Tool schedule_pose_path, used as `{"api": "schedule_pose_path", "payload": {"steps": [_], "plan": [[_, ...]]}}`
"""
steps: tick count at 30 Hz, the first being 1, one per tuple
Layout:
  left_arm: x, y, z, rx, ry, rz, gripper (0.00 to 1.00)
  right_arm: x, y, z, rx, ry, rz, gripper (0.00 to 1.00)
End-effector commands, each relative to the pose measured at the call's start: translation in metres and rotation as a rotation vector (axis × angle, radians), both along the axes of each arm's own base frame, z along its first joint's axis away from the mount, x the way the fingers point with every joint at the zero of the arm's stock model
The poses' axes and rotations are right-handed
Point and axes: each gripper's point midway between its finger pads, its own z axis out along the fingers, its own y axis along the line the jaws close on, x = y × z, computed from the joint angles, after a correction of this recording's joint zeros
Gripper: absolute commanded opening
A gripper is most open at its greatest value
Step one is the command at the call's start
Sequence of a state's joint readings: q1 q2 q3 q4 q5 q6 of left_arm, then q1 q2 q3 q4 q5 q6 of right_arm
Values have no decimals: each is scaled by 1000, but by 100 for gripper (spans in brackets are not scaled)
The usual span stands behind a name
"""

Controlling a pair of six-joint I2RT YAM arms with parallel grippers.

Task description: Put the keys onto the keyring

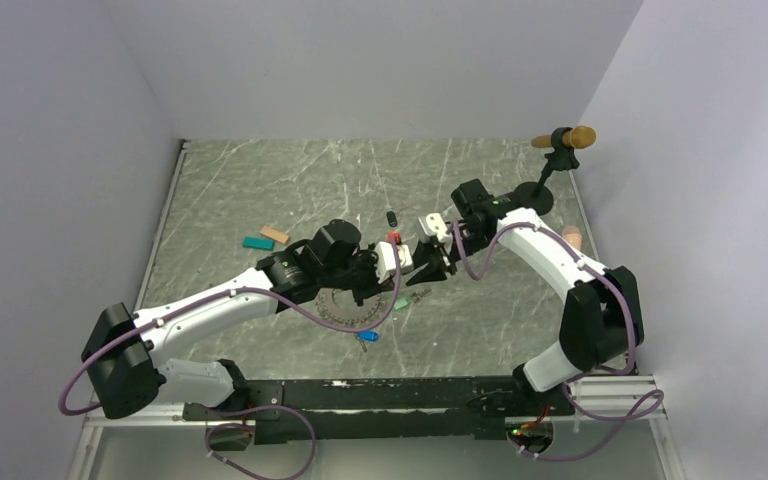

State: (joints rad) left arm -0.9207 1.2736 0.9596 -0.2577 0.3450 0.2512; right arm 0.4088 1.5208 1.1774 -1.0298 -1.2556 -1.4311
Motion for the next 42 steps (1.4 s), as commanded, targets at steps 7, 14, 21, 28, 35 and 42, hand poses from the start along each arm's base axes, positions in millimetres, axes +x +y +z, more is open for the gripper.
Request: {"api": "schedule_pose_path", "payload": {"steps": [7, 14, 21, 28, 35, 42], "plan": [[31, 39, 35, -3, -267, 178, 5, 24, -44, -70, -227, 58, -81, 42], [56, 88, 64, 3, -458, 422, 68, 22, -38, -114, -397, 0, -70, 43], [64, 117, 77, 15, -560, 533, 78, 28, -32, -141, -519, -108, -117, 47], [62, 117, 79, 9, -560, 521, 79, 36, -22, -154, -569, -177, -149, 47], [60, 110, 73, 17, -536, 491, 79, 33, -16, -158, -577, -189, -139, 47], [59, 109, 71, 22, -530, 482, 79, 33, -15, -161, -592, -193, -139, 40]]}}
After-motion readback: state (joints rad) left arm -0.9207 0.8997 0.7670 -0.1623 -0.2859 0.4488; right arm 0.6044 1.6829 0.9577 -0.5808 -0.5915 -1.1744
